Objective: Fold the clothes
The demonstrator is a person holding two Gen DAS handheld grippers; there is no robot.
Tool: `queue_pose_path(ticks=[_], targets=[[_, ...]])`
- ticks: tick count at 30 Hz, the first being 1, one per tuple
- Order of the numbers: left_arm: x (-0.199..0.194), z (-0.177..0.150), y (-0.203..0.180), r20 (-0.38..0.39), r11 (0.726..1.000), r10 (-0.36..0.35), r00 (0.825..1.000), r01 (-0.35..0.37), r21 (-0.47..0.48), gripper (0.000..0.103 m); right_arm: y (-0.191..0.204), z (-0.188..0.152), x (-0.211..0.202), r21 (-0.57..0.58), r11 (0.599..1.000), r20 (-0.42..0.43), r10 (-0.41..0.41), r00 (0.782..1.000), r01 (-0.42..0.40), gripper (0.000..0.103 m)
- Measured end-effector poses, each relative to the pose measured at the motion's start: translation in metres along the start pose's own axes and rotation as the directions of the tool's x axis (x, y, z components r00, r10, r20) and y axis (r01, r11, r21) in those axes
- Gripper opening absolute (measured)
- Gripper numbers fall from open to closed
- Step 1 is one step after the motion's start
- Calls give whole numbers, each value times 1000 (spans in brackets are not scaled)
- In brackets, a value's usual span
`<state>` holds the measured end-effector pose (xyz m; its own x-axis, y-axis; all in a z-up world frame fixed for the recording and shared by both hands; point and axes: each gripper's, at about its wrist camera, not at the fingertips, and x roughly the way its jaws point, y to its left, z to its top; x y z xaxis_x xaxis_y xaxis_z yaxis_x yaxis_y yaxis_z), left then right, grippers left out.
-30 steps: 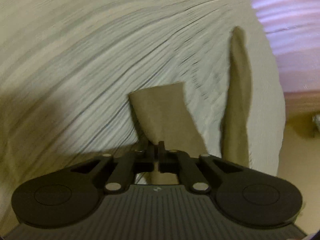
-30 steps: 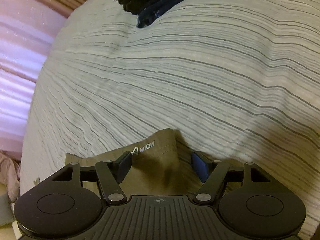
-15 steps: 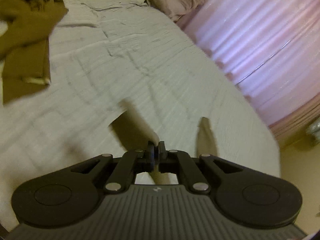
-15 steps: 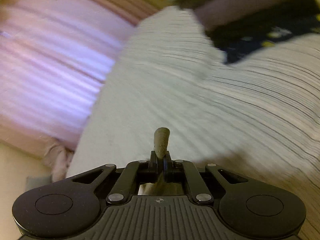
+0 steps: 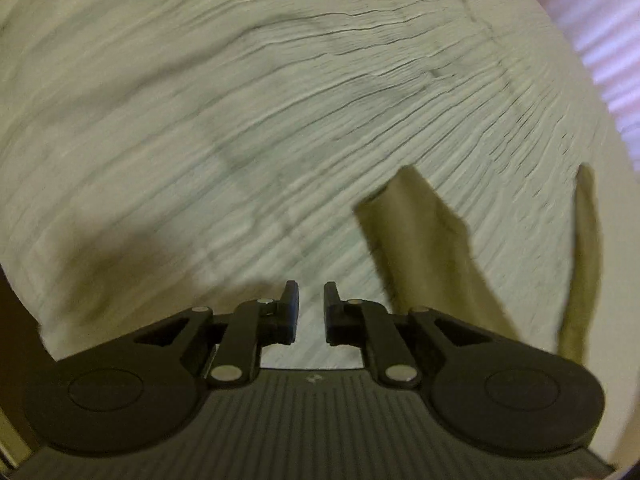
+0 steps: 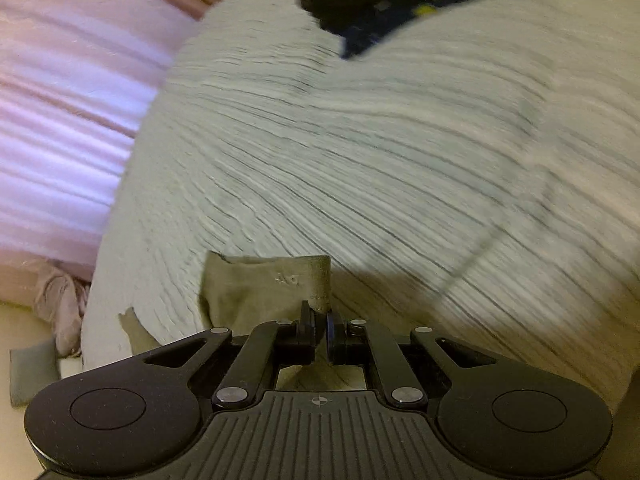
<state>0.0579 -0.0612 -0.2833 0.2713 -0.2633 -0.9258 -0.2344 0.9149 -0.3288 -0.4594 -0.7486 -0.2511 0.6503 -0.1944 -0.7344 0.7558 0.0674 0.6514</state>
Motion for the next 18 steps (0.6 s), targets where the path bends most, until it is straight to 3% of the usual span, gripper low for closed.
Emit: queue_pose_path(ticks=[2,3,7,8,9,10,11,14,18], targets=[[-7,6,-11,9,998,-55,998,55,-7,21,1,-1,1,5,1000,-1,-8,1000,8,4],[-11,11,-19,15,997,-81,997,81,-1,33,2,-1,3,4,1000,-1,-10,1000,10,4],[-3,28,-55,25,991,-136,990,136,7,53,11,4,16,31,999,0,-45,999,45,5],[4,32,-64,17,990,-141,990,141,-11,54,12,4,19,40,998,-1,-54,999,54,10],[11,34,-70,7,988,-149,989,149,-27,54,13,5,22,49,997,-1,-64,998,64,21],[20,38,-75,-2,989,-142,990,141,-44,54,13,6,25,60,996,0,-70,998,70,41],[30,41,-81,-12,989,-134,991,133,-60,54,13,6,27,70,995,5,-75,997,74,49],[56,52,-86,-35,992,-85,996,81,-98,53,16,7,31,73,995,16,-72,997,71,53],[87,67,-91,-81,992,-17,997,7,-126,39,19,8,39,65,995,6,-72,997,71,53]])
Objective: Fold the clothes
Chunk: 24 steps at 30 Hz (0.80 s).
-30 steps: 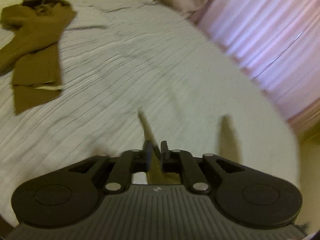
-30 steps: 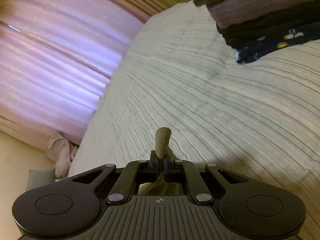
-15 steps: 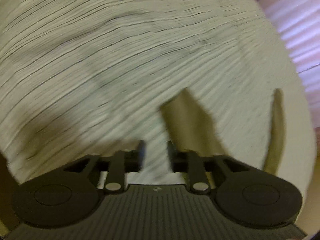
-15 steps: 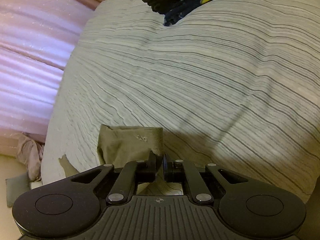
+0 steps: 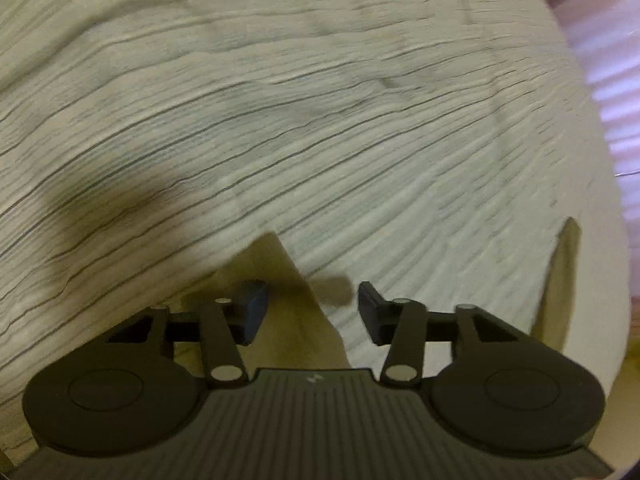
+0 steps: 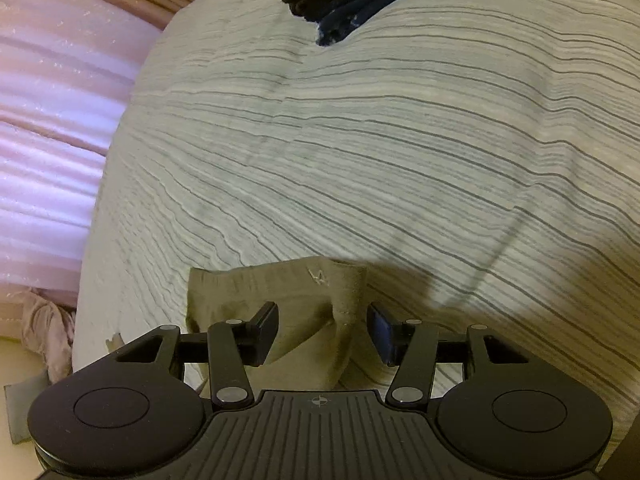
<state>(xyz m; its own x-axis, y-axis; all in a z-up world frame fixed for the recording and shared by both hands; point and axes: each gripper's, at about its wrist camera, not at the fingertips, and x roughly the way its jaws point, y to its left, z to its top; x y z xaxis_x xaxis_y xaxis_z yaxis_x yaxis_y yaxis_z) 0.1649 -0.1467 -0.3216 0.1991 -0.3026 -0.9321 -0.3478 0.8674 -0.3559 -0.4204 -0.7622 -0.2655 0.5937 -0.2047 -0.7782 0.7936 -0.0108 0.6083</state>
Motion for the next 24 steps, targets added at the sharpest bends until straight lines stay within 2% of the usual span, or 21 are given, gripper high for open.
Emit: queue_pose_path(ticks=[2,3,4,6,8,10,13,15,17,19,21,23,24], targets=[[7,1,-5,-21,997,45,999,-43,58,24,1,-1,5,-5,1000,-12,-16,1000,16,53],[10,1,-7,-30,994,66,997,-63,87,0,2,-2,8,-9,1000,-24,-27,999,27,52],[8,1,-7,-25,993,56,998,-53,106,0,2,-3,11,-12,999,-40,-46,998,46,42],[-2,1,-9,0,989,16,1000,-16,147,0,3,-3,15,-24,997,-57,-76,995,75,2],[-22,6,-19,39,981,-55,998,46,188,0,9,-1,11,-39,996,-31,-77,997,76,2],[-49,15,-33,91,967,-150,984,127,222,0,24,8,1,-60,998,22,-27,999,29,2],[-97,35,-61,175,944,-266,948,219,247,0,59,26,-8,-110,993,52,47,998,-41,2],[-126,49,-80,227,935,-299,927,237,265,0,93,41,-7,-149,986,44,80,996,-73,2],[-158,57,-103,272,919,-348,897,268,291,0,133,54,-11,-203,966,17,168,986,-161,2],[-195,59,-115,320,893,-412,853,308,330,0,172,61,-29,-255,932,46,278,960,-257,2],[-231,57,-119,356,862,-479,802,353,364,0,206,64,-52,-307,887,82,387,919,-346,2],[-254,53,-105,371,846,-517,772,392,363,0,222,63,-78,-342,844,107,472,875,-413,2],[-259,49,-96,373,843,-524,766,400,361,0,222,62,-88,-347,832,111,494,863,-432,2]])
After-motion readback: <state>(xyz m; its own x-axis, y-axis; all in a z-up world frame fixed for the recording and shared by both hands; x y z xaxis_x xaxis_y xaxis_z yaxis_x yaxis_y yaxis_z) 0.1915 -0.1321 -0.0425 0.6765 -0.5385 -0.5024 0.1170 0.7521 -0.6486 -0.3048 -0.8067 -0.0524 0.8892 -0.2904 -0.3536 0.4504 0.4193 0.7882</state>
